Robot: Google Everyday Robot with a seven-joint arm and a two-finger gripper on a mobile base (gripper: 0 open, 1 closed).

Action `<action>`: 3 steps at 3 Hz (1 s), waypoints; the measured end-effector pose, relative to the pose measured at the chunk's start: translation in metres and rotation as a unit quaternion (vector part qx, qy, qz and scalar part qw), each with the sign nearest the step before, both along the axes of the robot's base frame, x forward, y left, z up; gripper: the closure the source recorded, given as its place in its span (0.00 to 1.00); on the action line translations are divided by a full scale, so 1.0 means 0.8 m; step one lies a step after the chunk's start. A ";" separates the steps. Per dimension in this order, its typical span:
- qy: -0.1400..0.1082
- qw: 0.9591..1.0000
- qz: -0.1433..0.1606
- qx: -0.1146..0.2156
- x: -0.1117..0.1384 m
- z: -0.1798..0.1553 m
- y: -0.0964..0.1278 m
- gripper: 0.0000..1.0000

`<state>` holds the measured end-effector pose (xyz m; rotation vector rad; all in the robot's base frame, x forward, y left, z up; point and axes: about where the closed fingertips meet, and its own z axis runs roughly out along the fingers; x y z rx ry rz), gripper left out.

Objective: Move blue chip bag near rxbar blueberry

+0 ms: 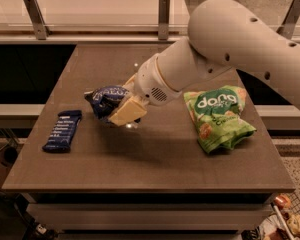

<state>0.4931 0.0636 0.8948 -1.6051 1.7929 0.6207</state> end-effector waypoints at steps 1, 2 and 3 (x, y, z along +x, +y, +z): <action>-0.001 1.000 0.002 -0.001 -0.002 0.001 0.002 0.36; -0.002 1.000 0.003 -0.002 -0.003 0.002 0.004 0.12; -0.003 1.000 0.005 -0.002 -0.005 0.003 0.006 0.00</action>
Offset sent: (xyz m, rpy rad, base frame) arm -0.0012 0.0014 0.0007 -0.0016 -0.0018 0.0030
